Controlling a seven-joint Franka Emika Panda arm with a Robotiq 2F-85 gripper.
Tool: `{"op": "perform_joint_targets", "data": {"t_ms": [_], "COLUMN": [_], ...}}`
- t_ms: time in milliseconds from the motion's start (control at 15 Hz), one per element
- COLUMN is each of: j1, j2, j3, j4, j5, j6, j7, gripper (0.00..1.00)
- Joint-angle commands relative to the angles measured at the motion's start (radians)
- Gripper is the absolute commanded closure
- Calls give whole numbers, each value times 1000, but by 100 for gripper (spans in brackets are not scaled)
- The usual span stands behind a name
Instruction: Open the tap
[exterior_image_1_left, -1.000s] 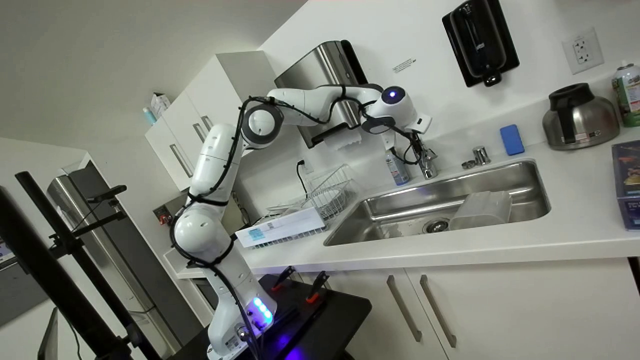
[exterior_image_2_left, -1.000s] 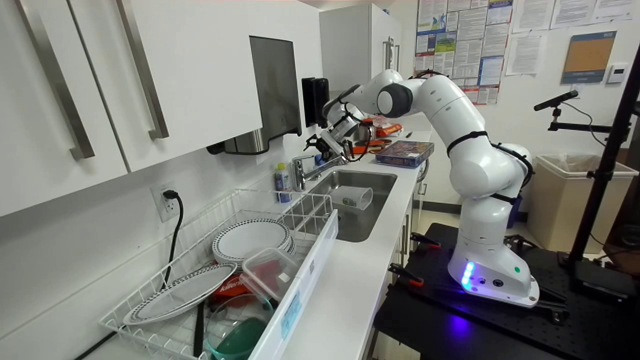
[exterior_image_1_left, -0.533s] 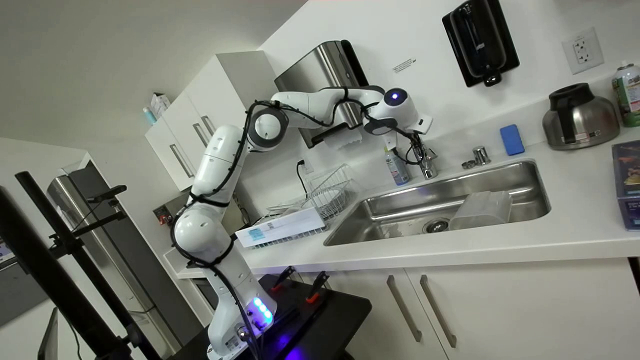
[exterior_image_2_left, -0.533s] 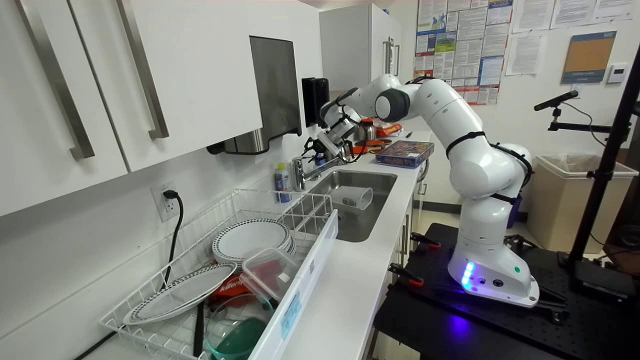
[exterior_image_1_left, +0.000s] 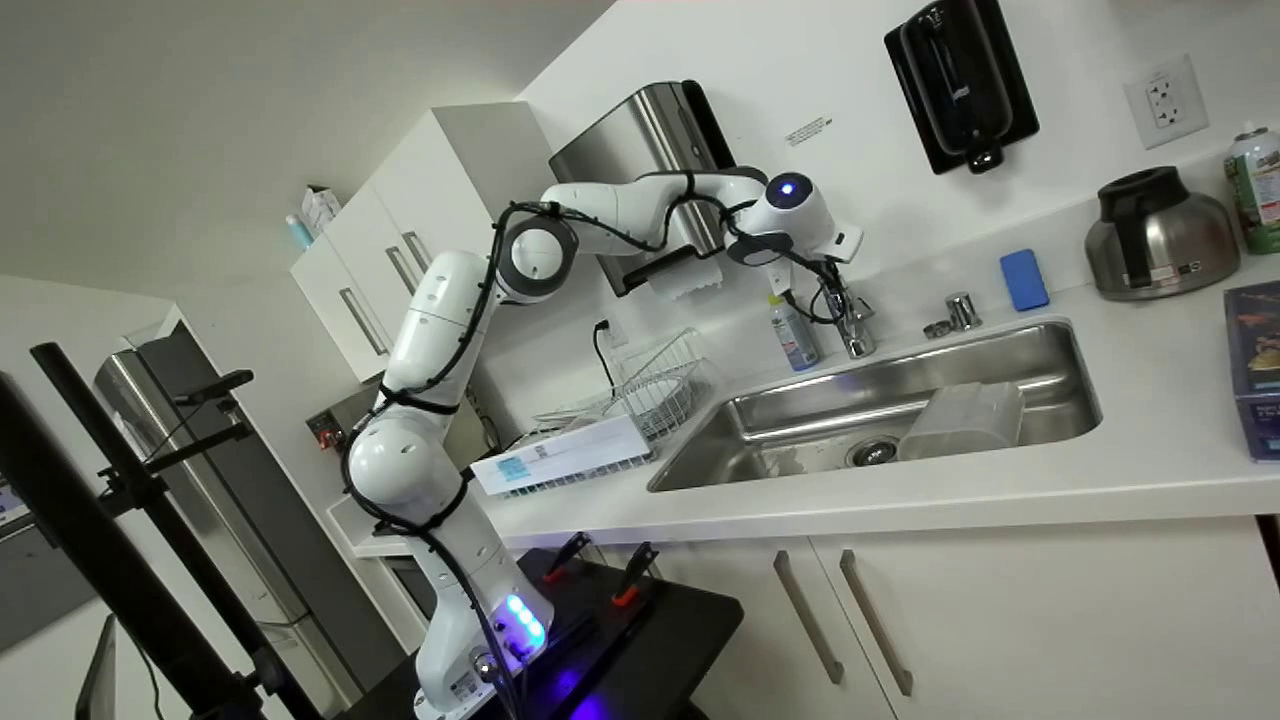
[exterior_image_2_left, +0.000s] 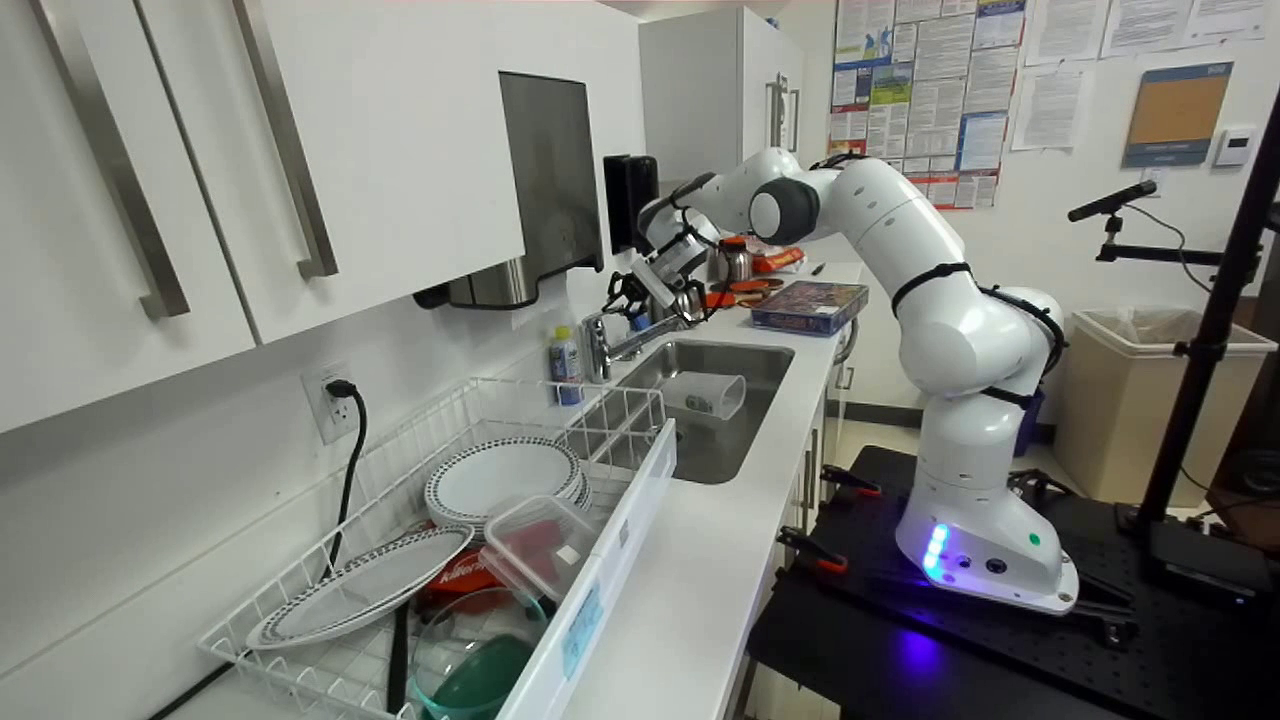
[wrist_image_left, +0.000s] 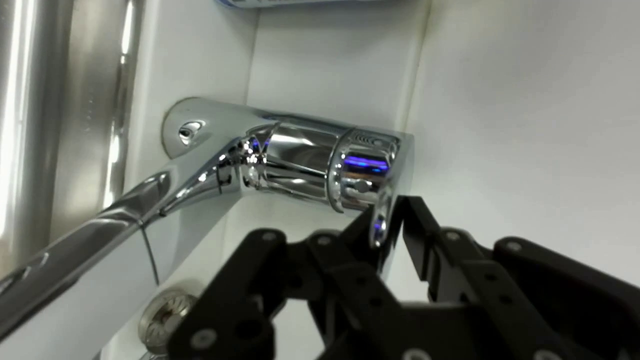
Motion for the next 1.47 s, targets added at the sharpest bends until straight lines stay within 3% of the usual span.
{"op": "perform_joint_targets", "data": {"t_ms": [0, 933, 1200, 1400], "j1": [-1, 22, 52, 84], "j2": [-42, -85, -110, -119], "j3": [4, 3, -35, -68], "j4": [-20, -40, -68, -76], "j5": [16, 4, -55, -159], "j6": [18, 86, 83, 100], "j7": [-13, 0, 61, 164], "gripper": [96, 98, 98, 98]}}
